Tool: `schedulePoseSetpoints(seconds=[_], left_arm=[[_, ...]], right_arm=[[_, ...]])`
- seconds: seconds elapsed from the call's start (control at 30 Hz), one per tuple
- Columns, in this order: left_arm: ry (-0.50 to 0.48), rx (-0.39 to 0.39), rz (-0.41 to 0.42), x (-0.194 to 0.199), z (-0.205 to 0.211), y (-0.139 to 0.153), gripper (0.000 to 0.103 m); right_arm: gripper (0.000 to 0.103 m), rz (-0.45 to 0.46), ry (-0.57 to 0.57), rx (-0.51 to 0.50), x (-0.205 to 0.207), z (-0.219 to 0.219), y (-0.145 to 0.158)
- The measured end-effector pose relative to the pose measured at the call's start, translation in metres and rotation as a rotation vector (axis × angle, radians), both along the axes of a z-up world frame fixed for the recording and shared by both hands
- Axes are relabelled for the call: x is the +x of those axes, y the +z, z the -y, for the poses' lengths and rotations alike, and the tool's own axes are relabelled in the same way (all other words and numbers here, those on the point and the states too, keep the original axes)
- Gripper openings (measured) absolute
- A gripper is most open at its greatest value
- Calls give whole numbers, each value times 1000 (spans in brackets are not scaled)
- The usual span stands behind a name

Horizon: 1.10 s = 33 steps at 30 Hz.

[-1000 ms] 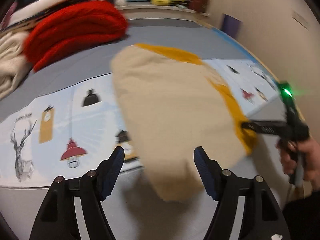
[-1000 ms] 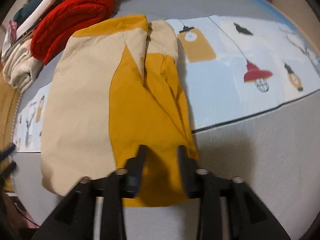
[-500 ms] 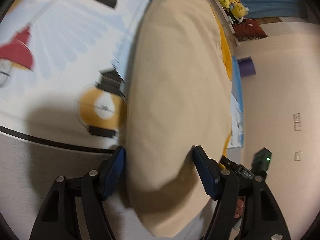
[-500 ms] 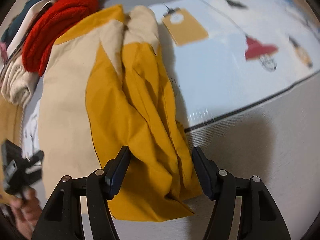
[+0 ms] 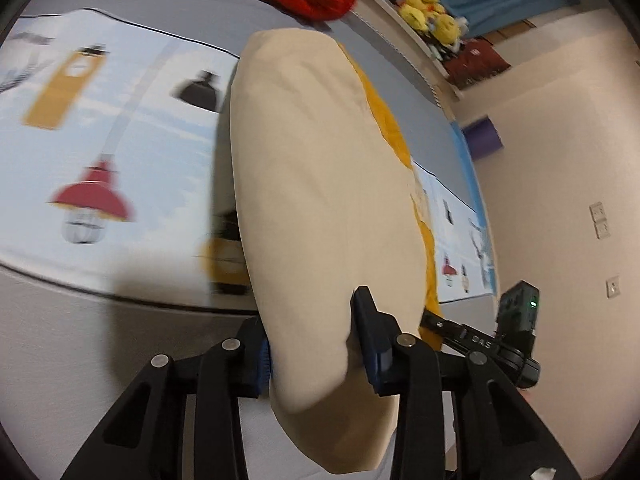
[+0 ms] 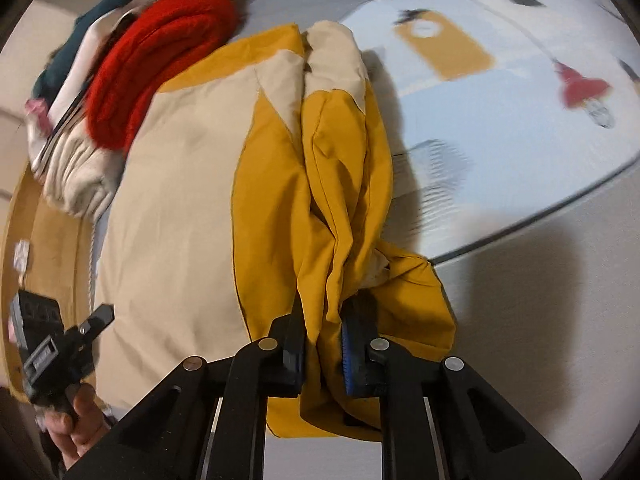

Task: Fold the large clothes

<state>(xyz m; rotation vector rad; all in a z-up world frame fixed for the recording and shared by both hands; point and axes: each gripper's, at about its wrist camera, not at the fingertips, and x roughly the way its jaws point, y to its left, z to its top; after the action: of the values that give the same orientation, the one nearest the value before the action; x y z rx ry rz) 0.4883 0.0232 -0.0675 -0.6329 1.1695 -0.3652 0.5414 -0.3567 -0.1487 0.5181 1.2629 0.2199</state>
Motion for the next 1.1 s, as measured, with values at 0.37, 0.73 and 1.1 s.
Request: schedulePoseSetpoints(seconds=[0.37,0.73,1.1], left_arm=[[63,214,-112,-6,-52,-27,41],[-147,491,-17,-48,-14,-14,42],[-104,614,99,-82,-2,-2,43]], right_arm=[[16,-2,132,-18,-16,-80,2],[30,-10,20,-84,-30,-73,14],[41,-97,-71,-243,-64,-54,8]])
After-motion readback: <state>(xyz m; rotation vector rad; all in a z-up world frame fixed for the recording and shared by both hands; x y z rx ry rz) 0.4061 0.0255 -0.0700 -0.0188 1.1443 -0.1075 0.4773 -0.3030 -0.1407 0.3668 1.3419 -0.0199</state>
